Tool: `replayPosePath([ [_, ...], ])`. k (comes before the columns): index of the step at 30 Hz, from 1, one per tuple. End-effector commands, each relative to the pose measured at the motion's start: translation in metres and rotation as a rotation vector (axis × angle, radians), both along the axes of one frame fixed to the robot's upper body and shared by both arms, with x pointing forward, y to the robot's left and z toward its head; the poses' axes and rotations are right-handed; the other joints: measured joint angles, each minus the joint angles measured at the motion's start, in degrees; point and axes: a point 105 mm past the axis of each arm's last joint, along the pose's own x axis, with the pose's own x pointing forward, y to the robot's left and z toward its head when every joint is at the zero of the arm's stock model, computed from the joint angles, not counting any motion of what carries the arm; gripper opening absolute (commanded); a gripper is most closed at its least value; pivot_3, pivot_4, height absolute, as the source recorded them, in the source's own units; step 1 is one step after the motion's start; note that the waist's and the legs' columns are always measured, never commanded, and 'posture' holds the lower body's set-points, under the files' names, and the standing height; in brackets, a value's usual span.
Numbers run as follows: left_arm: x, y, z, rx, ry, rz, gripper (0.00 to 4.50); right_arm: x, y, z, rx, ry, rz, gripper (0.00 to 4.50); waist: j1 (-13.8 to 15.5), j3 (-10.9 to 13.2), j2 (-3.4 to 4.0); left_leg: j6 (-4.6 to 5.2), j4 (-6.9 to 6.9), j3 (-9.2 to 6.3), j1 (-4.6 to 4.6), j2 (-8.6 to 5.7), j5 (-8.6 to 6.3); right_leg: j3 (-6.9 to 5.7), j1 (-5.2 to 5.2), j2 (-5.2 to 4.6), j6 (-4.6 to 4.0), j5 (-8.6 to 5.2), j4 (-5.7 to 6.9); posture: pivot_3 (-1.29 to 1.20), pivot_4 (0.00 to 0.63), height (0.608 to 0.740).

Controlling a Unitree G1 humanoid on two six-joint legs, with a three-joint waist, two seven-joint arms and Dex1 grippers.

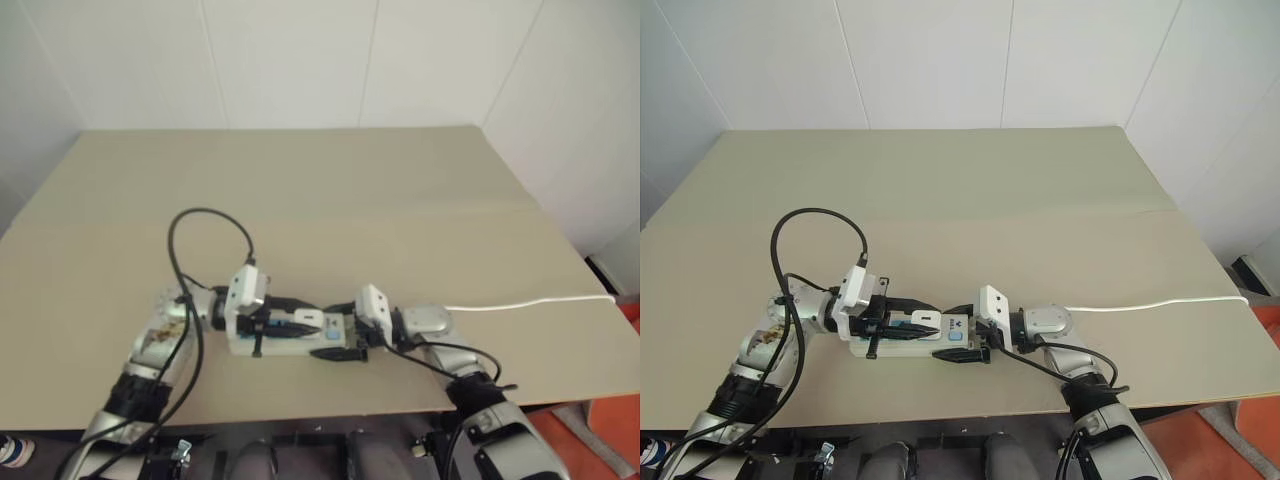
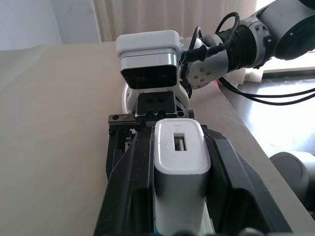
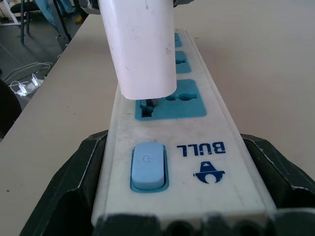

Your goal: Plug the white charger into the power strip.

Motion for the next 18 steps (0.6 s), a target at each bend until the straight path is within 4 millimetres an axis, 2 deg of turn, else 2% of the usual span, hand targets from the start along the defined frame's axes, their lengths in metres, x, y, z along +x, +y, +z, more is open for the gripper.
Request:
replayPosePath([
  [1, -0.001, -0.002, 0.002, -0.006, -0.022, -0.010, 1.02, -0.004, 0.001, -0.010, -0.021, 0.039, 0.008, 3.45, 0.0, 0.0, 0.00, 0.00, 0.00, 0.00, 0.00, 0.00, 0.00, 0.00, 0.00, 0.00, 0.00, 0.00, 0.00, 0.00, 0.150, 0.740],
  [18, -0.002, 0.005, -0.010, 0.035, 0.015, -0.007, 1.02, -0.004, 0.000, -0.010, -0.023, 0.039, 0.007, 3.45, -0.1, 0.0, 0.00, 0.00, -0.04, 0.00, 0.00, 0.01, 0.00, 0.00, 0.00, 0.01, 0.05, -0.03, -0.05, 0.00, 0.150, 0.740],
])
